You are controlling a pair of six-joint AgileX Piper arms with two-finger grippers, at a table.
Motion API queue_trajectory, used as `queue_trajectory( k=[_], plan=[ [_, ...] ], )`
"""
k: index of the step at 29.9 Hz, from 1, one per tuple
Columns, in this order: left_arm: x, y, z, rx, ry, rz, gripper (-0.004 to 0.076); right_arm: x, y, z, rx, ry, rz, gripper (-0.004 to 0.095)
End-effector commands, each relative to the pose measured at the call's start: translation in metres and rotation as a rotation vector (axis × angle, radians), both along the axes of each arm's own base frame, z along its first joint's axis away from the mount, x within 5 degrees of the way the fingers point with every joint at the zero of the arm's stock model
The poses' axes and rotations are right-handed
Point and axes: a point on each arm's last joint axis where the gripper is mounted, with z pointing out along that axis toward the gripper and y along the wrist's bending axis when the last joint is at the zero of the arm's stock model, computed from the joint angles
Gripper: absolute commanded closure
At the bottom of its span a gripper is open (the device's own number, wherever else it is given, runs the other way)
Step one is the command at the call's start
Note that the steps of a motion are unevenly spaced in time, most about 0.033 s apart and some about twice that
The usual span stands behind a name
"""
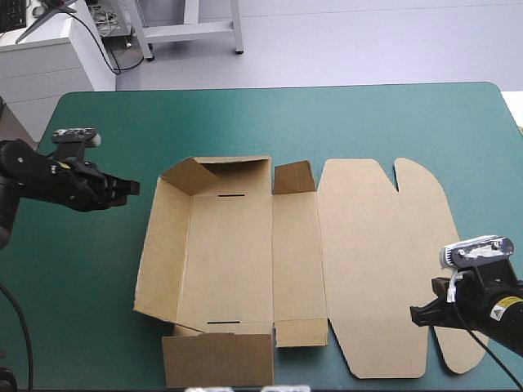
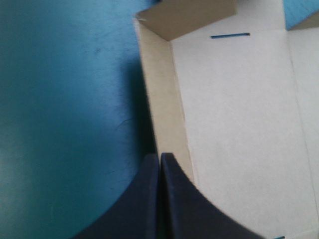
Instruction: Fold the box
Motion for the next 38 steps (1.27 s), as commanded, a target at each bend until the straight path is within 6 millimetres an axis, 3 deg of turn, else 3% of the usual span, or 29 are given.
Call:
queue_trajectory(
  k=[1,5,11,14,22,30,36,38],
  plan=[
    [-0.008,0.019,0.017,-0.037,-0.046,0.088,0.0706,0.004,0.000,0.010,0.007,-0.071,-0.010,0.0921],
    [-0.013,0.026,0.013,-0.059,0.019,0.114,0.0561,0.004,0.000,0.010,0.016,-0.070,-0.008,0.0921],
    [-0.013,0.011,-0.001,-0.225,0.033,0.031,0.0146,0.004,0.001,0.010,0.024,-0.070,-0.004,0.0921],
    [-0.015,0.005,-0.020,-0.261,0.098,0.016,0.0024,0.004,0.001,0.010,0.022,-0.070,-0.002,0.0921],
    [-0.031,-0.015,-0.071,-0.282,0.278,-0.050,0.0020,0.004,0.001,0.010,0.016,-0.072,0.004,0.0921],
    [-0.040,-0.033,-0.105,-0.266,0.332,-0.063,0.0020,0.004,0.001,0.010,0.014,-0.073,0.006,0.0921],
    [-0.041,-0.042,-0.115,-0.251,0.309,-0.068,0.0026,0.004,0.001,0.010,0.014,-0.071,0.006,0.0921],
    [-0.040,-0.041,-0.115,-0.248,0.303,-0.060,0.0073,0.004,0.001,0.010,0.014,-0.071,0.006,0.0921]
  ],
)
